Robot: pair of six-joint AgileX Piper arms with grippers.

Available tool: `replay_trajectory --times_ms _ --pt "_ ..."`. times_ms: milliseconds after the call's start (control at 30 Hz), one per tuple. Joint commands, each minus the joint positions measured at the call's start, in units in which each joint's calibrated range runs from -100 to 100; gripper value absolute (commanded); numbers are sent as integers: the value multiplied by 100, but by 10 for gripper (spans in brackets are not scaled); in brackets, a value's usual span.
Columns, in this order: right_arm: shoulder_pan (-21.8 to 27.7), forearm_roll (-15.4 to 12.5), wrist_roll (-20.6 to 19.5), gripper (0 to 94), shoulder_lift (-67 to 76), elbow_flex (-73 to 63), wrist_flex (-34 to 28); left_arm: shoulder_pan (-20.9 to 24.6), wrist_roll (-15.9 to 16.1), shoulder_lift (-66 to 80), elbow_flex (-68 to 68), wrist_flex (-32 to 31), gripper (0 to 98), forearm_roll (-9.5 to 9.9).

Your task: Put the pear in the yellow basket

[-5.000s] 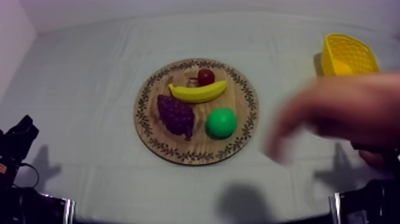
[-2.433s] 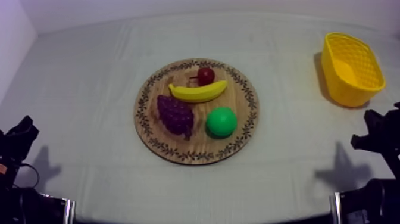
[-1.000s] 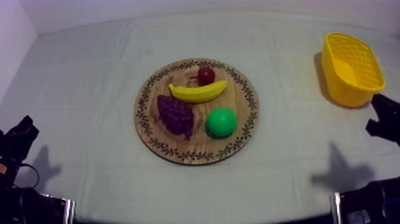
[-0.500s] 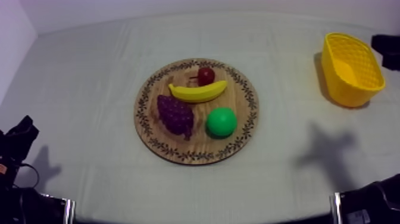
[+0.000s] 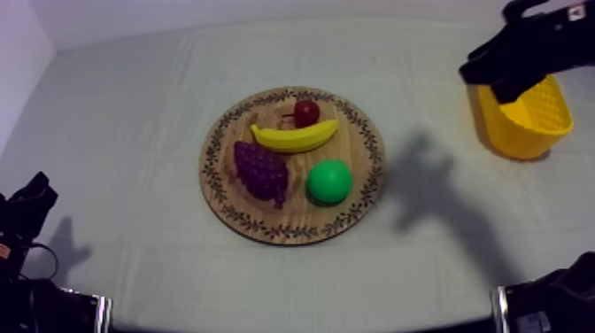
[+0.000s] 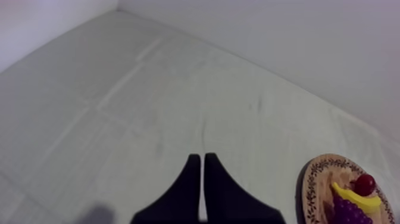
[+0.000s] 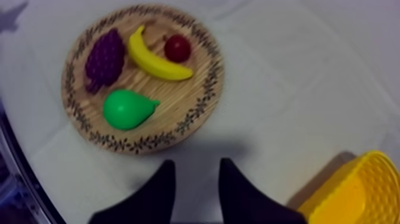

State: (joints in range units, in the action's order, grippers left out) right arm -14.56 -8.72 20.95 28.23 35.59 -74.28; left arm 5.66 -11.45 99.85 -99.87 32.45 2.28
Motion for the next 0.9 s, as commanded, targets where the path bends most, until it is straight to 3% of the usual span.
replay_trajectory --times_ms 0,333,867 --pt "-206 30 -35 390 -353 61 -44 2 0 -2 -2 5 1 0" --pt "-599 -179 65 617 -1052 332 106 2 0 -2 -2 5 1 0" --pt "-920 -178 195 751 -1753 514 685 2 0 -2 -2 5 1 0"
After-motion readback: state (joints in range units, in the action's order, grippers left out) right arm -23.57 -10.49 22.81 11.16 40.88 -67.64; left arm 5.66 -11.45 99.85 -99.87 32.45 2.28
